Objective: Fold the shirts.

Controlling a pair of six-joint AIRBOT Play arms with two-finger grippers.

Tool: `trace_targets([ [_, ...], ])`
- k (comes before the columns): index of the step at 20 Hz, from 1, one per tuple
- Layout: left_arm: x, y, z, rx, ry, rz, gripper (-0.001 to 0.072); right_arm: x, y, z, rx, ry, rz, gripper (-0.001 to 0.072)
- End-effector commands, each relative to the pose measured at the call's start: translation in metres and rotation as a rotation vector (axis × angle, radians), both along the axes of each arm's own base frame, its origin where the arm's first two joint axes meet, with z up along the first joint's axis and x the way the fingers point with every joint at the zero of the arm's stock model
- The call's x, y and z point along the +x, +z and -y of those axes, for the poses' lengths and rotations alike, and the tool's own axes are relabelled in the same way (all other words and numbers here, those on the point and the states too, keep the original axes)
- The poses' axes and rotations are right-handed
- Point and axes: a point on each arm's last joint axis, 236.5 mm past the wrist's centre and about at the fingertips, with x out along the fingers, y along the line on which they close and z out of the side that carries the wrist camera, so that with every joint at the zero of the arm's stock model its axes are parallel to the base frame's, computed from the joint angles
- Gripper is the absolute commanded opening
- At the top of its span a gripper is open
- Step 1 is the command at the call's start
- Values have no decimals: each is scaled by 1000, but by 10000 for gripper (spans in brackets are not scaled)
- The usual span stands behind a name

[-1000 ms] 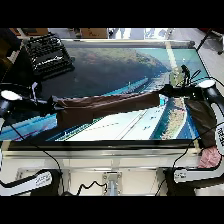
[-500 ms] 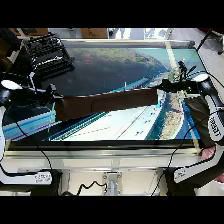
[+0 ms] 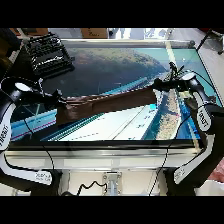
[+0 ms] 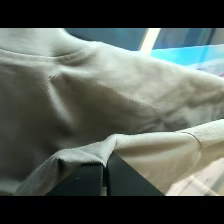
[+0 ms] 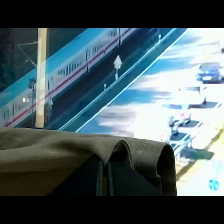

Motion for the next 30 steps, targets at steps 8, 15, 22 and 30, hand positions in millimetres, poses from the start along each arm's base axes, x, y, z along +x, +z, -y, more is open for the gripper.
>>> trace_targets([
  [8,10,-12,-11,45,29,21,523,-8,-35,18,-117,10,-90,440],
  [15,32,17,17,-108,29,140,525,0,-1,-17,48,64,-20,477],
  [22,58,64,44,-308,55,295,525,29,74,-96,49,227,191,416],
  [30,42,68,62,-356,-16,257,522,25,40,-114,-144,228,129,101],
])
